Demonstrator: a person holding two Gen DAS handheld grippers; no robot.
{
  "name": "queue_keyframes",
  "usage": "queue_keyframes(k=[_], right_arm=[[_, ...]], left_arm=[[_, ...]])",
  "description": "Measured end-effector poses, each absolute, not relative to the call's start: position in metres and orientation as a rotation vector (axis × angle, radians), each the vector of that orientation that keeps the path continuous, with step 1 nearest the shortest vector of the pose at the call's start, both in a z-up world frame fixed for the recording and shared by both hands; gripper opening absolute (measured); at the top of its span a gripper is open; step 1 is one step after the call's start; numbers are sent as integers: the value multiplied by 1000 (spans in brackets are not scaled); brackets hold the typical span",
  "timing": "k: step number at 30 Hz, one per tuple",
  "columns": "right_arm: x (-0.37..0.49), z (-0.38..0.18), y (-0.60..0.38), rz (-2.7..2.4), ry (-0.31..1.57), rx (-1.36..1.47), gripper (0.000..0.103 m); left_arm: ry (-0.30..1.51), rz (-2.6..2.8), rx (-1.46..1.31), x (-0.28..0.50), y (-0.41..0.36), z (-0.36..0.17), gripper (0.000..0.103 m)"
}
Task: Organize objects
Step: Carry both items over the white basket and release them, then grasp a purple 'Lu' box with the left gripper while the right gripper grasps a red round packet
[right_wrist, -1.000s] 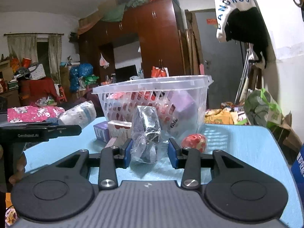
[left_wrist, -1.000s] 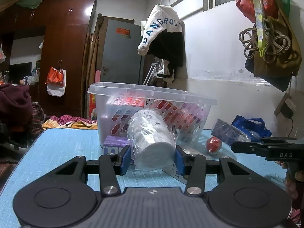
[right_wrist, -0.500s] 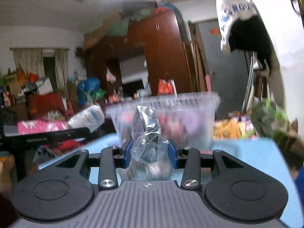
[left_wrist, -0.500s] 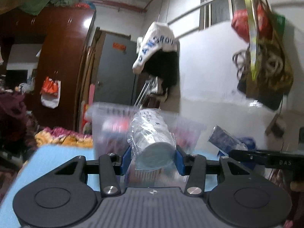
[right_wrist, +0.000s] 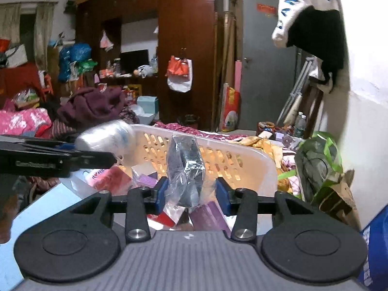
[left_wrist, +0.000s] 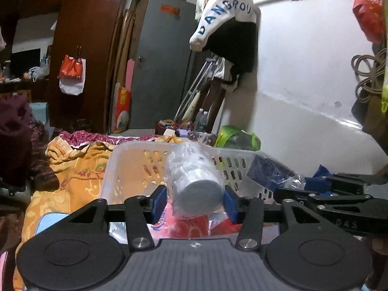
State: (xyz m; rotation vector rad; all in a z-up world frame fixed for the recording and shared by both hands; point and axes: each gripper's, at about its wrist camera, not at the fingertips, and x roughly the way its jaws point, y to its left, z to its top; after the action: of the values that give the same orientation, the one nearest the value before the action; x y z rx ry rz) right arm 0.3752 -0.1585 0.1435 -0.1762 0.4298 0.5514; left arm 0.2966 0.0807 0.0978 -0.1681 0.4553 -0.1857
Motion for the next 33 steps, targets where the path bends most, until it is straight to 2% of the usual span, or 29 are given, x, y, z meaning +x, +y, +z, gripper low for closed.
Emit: queue_keyframes(k=[1, 2, 4, 7, 9, 14, 16, 21, 23, 26, 29, 33], right_arm=[[371, 145, -158, 543, 415, -180, 66], [365, 146, -164, 531, 394, -175, 87], [341, 150, -181, 558, 328, -143, 103], [298, 144, -216, 592, 253, -86, 103], [282, 127, -241, 575, 240, -51, 103], [301, 69, -260, 516, 486, -37, 103], [312, 56, -258, 490, 534, -35, 101], [329, 43, -252, 506, 595, -13, 85], [329, 37, -250, 505, 614, -26, 70], [332, 30, -250, 514, 631, -28, 54], [333, 29, -250, 523, 629, -25, 46], [327, 31, -250, 520, 613, -28, 43]], left_arm=[[455, -174, -177, 297, 81, 97, 82], [446, -162, -185, 294, 83, 97, 92], [387, -179, -186, 272, 86, 98, 92], [306, -155, -139, 224, 81, 97, 93], [267, -168, -117, 192, 81, 86, 99], [398, -149, -61, 178, 78, 44, 99], [458, -128, -62, 187, 83, 31, 99], [529, -103, -147, 206, 100, 19, 97], [550, -86, -133, 207, 98, 15, 97], [559, -80, -130, 213, 95, 13, 97], [577, -71, -138, 224, 93, 9, 97], [593, -38, -118, 233, 86, 5, 96]])
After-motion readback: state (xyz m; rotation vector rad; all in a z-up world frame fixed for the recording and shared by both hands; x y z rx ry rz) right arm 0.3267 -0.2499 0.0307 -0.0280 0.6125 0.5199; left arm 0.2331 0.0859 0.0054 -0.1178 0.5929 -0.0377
